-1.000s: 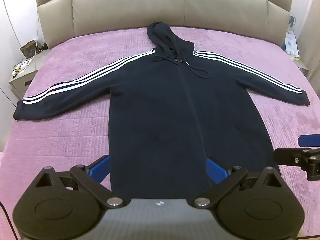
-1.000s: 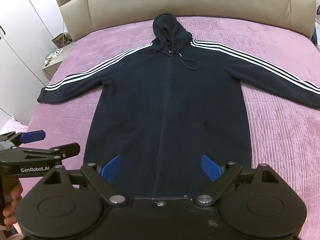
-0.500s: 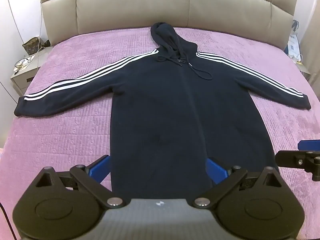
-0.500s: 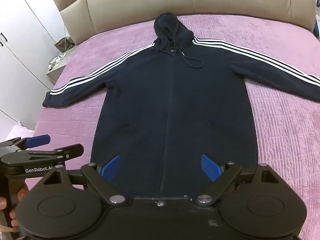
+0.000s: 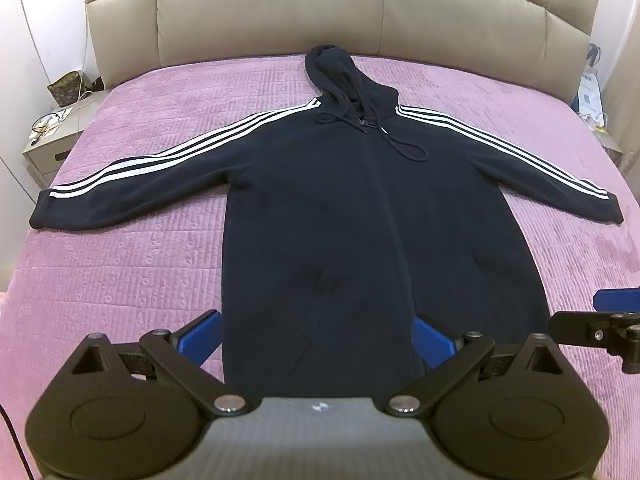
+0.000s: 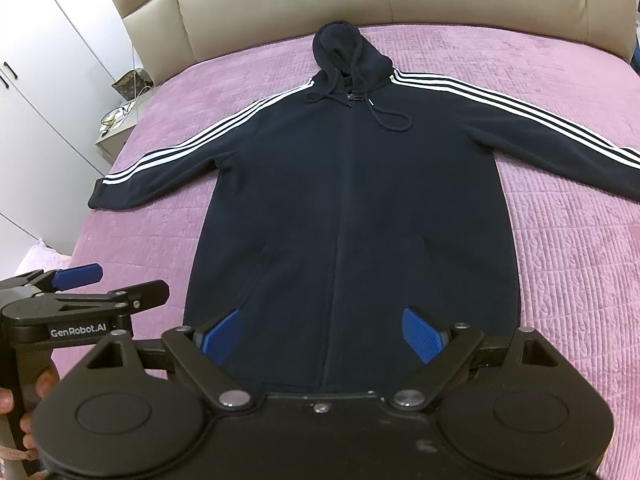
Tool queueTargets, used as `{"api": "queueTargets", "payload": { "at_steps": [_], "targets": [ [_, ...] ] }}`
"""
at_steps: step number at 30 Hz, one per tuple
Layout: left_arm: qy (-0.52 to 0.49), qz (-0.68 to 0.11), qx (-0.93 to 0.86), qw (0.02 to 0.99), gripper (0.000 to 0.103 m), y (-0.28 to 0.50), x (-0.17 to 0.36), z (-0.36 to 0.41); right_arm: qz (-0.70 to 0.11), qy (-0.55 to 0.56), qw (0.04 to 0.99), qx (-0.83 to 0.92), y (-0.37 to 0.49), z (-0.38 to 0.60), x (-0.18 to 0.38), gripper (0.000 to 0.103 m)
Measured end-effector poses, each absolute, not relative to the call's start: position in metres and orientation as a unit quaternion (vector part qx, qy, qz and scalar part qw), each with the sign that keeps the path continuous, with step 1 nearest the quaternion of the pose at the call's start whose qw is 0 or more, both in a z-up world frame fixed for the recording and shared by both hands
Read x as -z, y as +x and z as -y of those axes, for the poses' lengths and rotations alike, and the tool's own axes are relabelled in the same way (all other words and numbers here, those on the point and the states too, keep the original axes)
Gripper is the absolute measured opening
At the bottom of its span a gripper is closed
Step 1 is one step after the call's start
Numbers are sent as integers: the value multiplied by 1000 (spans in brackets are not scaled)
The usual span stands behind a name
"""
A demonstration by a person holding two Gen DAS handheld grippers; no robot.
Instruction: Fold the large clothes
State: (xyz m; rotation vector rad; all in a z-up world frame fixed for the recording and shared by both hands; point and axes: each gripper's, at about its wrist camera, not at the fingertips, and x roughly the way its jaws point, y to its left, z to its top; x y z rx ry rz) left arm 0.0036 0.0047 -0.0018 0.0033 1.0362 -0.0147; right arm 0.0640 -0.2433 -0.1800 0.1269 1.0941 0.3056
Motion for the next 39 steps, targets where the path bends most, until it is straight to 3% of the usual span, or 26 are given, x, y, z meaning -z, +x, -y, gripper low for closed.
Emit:
{"api": "queueTargets", "payload": {
  "at_steps": [39],
  "targets": [
    [-9, -496, 8, 868, 101, 5, 4, -7, -520, 60, 838, -153, 65, 244, 179, 103]
  ]
}}
